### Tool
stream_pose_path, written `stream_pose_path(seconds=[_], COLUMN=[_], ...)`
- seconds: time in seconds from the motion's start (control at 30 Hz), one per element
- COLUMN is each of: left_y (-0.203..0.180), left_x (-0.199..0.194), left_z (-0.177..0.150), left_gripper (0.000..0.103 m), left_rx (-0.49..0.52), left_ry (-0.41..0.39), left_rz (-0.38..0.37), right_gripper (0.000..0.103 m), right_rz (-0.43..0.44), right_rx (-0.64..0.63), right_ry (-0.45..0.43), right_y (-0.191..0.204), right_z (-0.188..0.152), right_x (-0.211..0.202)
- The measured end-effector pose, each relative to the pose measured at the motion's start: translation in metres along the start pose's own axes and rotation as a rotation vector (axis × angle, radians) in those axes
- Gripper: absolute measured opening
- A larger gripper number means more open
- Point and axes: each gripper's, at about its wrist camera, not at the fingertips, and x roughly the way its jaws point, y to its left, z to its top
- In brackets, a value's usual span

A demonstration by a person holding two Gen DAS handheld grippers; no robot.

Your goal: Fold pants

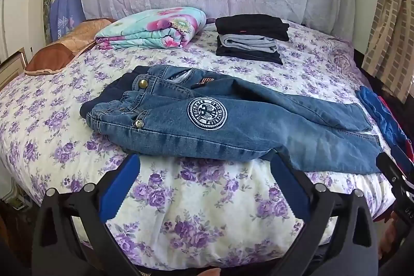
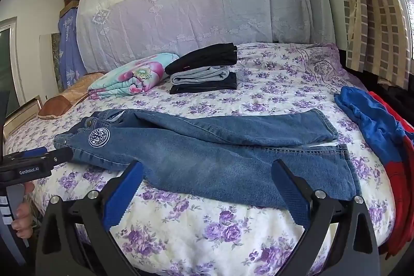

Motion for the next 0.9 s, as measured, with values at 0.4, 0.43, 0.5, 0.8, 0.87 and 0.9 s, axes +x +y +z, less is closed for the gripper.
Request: stream_pose_path(seconds=[0.4, 0.43, 0.5, 0.8, 0.87, 0.9], left_y=[-0.0027, 0.0009, 0.0003, 0.0011, 0.0013, 0.0013], left_x=[0.0046, 0.0043, 0.0037, 0.0045, 0.0049, 0.0049], left_z=[-0.0053, -0.0052, -0.0052, -0.0049, -0.0048, -0.0050], left_gripper=[0.099, 0.099, 0.099, 0.099, 0.099, 0.099], left_rx=[0.008, 0.002, 0.001, 0.000, 0.000, 0.000], left_ry=[0.002, 0.003, 0.005, 0.008, 0.008, 0.008], left_rz=[0.003, 0.002, 0.002, 0.002, 0.002, 0.002], right_gripper=[0.099, 0.099, 0.099, 0.099, 0.099, 0.099], right_rz=[0.013, 0.012, 0.009, 0.016, 0.016, 0.016], right_rx=[0.022, 0.024, 0.024, 0.031, 0.032, 0.032], right_ry=[0.012, 0.012, 0.014, 0.020, 0.020, 0.020], right_y=[0.0013, 0.0016, 0.0004, -0.0030, -0.0030, -0.0029], right_z=[-0.0012, -0.0016, -0.0025, -0.0017, -0.0017, -0.0018], right_x=[-0.0035, -0.0044, -0.0015, 0.0012, 0.0016, 0.0017])
